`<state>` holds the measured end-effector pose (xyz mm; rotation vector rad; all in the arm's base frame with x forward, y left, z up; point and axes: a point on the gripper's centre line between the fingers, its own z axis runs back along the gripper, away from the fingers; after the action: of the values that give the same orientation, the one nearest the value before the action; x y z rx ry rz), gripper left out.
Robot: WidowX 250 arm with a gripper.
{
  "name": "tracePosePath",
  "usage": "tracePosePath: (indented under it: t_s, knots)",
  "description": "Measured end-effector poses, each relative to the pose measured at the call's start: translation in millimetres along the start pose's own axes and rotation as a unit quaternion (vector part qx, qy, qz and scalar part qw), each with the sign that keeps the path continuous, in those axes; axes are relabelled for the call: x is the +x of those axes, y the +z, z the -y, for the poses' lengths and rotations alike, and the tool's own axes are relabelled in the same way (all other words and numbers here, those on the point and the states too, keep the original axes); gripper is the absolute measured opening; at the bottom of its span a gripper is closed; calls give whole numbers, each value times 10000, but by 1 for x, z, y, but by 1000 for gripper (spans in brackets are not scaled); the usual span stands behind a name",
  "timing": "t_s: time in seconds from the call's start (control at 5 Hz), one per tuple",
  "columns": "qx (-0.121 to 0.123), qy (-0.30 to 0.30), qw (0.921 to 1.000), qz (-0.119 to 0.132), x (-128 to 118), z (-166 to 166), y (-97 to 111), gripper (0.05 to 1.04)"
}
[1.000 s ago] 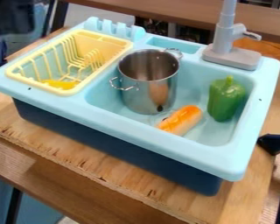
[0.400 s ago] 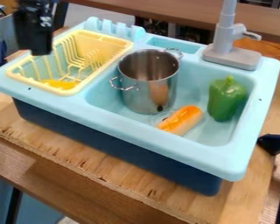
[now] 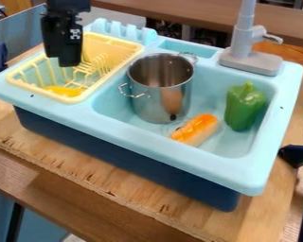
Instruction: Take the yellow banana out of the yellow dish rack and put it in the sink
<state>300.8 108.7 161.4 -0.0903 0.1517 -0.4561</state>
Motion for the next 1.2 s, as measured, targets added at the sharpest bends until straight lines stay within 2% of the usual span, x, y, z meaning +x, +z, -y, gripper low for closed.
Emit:
tracePosePath:
  t_s: [0.2, 0.4, 0.6, 0.8, 1.2]
  knots:
    - [592, -131, 9970, -485, -7, -12, 0, 999]
    - [701, -398, 9942, -717, -12, -15, -15, 999]
    - [589, -667, 9922, -870, -3, -15, -29, 999]
    - [383, -779, 9944, -600, 8, -11, -36, 999]
    - [306, -512, 9957, -712, 10, -27, -60, 999]
